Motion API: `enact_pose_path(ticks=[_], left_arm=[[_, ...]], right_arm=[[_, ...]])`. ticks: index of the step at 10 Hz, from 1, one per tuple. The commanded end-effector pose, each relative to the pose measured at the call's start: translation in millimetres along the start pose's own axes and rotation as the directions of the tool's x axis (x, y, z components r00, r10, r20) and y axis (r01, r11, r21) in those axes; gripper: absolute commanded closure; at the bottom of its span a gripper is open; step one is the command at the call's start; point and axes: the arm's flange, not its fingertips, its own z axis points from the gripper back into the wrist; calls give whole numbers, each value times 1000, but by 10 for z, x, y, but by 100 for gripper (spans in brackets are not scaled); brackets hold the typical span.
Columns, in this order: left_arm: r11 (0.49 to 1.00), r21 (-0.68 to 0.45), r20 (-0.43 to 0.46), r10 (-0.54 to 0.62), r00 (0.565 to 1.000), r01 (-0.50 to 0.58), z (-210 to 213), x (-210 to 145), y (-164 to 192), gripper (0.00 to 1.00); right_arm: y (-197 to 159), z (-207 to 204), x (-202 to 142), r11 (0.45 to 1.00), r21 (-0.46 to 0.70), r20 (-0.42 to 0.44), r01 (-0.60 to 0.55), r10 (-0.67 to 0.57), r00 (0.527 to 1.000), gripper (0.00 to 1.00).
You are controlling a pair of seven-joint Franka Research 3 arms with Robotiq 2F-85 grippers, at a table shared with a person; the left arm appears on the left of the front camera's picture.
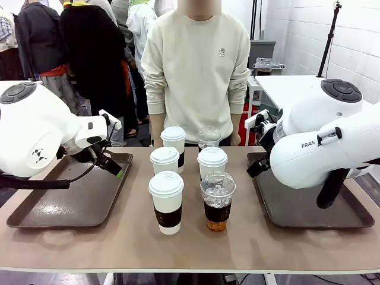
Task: Distribute the coffee onto the tray.
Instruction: Pick up one iced Americano and place it on the right Handle tray.
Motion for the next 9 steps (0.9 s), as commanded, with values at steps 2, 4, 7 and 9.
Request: enact_pose_path(ticks=[2, 4, 7, 9], left_arm=[[1000, 1, -2, -2, 1000, 2, 33, 1, 2, 0], [1000, 1, -2, -2, 1000, 2, 33, 1, 2, 0], [1000, 1, -2, -2, 1000, 2, 33, 1, 2, 0], [1000, 1, -2, -2, 1000, 2, 33, 1, 2, 0]], right_arm=[[-5, 13, 1, 1000, 0, 0, 0, 0, 1000, 0], [-5, 13, 1, 1000, 0, 0, 0, 0, 1000, 0], [-5, 13, 1, 1000, 0, 0, 0, 0, 1000, 0], [-5, 13, 1, 1000, 0, 0, 0, 0, 1000, 0]])
